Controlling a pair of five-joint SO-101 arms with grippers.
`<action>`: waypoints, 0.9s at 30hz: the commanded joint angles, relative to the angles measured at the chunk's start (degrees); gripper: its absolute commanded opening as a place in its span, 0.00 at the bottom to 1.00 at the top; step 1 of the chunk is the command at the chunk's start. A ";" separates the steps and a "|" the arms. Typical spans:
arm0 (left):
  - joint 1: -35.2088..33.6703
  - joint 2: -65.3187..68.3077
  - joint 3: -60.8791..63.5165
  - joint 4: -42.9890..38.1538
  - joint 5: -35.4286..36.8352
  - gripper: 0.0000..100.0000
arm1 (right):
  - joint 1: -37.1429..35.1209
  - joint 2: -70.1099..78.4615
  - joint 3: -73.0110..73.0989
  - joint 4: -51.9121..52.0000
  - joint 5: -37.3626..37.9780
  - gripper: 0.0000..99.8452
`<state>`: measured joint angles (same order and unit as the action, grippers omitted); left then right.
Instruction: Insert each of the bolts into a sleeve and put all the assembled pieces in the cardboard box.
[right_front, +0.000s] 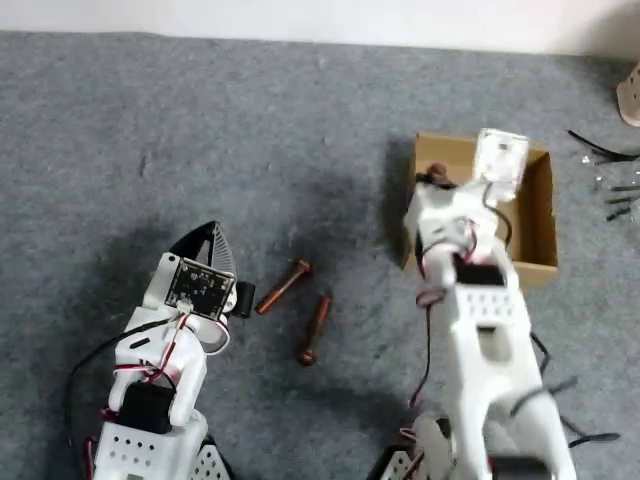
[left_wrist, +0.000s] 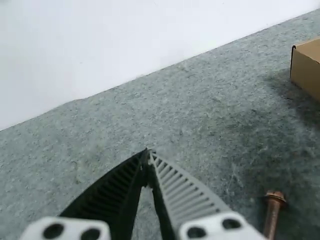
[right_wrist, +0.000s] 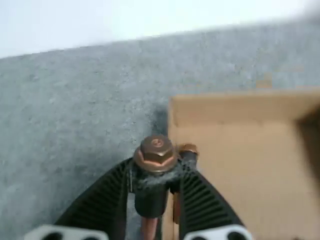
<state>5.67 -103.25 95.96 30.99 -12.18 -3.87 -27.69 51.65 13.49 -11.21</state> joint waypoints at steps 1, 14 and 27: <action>-0.66 -0.22 1.27 -0.88 -0.26 0.01 | 3.82 9.89 -5.76 -4.00 -5.01 0.01; -0.66 -0.22 1.27 -0.88 -0.18 0.01 | 11.82 21.05 -5.85 -10.42 -5.01 0.01; -0.66 -0.22 1.27 -0.88 -0.18 0.01 | 11.74 20.70 -5.49 -10.33 -4.92 0.19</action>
<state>5.58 -103.25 95.96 30.99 -12.18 7.38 -6.15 48.04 4.62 -15.60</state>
